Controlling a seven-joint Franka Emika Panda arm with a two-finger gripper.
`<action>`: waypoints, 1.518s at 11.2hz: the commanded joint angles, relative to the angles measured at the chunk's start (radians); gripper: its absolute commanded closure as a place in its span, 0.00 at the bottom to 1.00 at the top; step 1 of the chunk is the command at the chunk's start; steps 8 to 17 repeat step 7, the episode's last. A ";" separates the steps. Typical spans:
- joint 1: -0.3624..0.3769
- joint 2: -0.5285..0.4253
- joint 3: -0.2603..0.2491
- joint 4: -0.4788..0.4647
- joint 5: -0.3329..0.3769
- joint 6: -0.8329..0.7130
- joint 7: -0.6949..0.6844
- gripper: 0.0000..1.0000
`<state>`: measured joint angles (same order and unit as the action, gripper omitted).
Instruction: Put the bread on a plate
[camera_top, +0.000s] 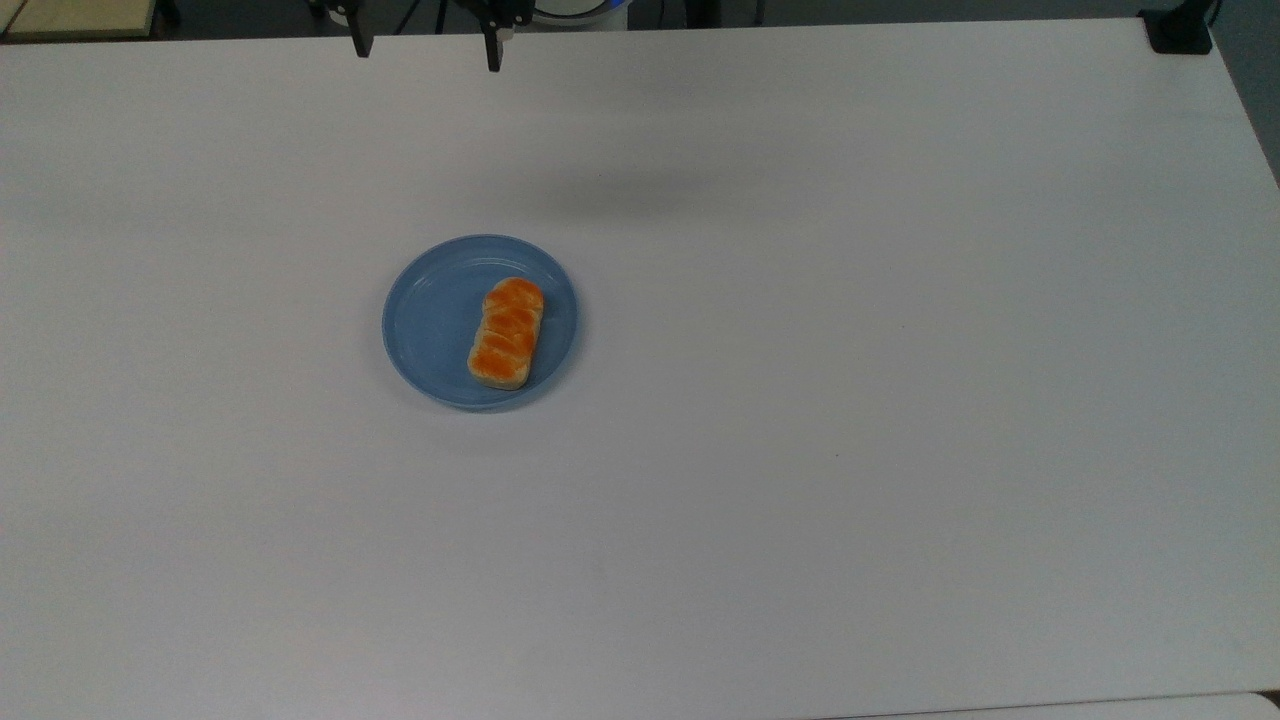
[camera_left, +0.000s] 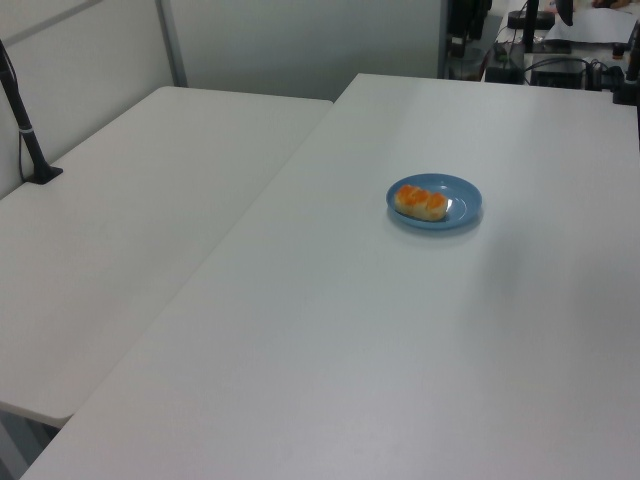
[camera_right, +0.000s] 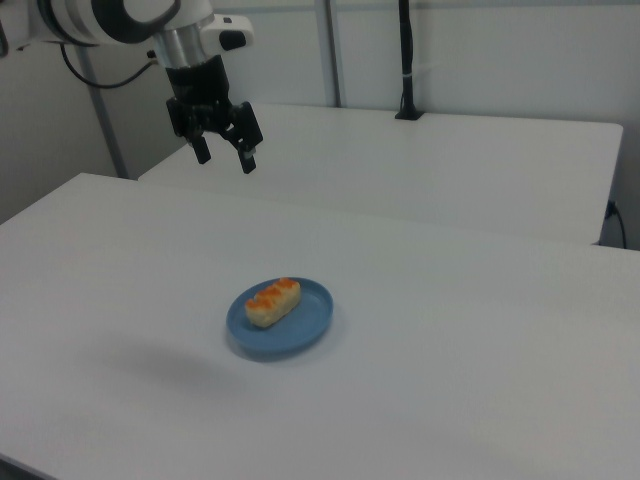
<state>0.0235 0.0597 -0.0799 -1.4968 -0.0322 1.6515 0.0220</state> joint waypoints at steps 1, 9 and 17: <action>-0.008 -0.031 0.003 -0.066 -0.043 0.039 -0.008 0.00; -0.008 -0.032 0.005 -0.069 -0.032 0.036 0.027 0.00; -0.008 -0.032 0.005 -0.069 -0.032 0.036 0.027 0.00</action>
